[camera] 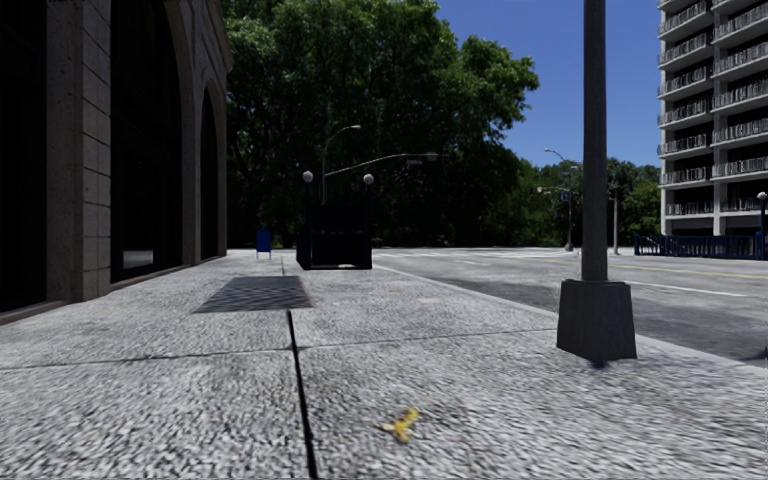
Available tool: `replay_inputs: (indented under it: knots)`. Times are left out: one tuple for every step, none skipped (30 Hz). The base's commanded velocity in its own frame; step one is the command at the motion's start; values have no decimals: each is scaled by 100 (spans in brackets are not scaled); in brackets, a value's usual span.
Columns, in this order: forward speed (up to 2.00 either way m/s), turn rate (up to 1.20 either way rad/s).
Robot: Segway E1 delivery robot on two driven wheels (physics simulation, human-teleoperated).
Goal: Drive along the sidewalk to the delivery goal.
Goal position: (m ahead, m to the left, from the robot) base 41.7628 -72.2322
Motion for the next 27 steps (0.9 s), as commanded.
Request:
replay_inputs:
  knots:
    - [200, 18]
    - [200, 18]
    - [200, 21]
    - [200, 23]
    - [200, 23]
    - [200, 23]
    - [200, 23]
    - [200, 23]
    - [200, 23]
    - [200, 23]
    - [200, 23]
    - [200, 24]
    - [200, 25]
    - [200, 25]
    - [200, 27]
    - [200, 30]
    - [200, 30]
    - [200, 30]
    - [200, 31]
    - [200, 31]
    - [200, 31]
    - [200, 31]
    - [200, 31]
    - [200, 31]
    - [200, 34]
    - [200, 37]
    - [200, 37]
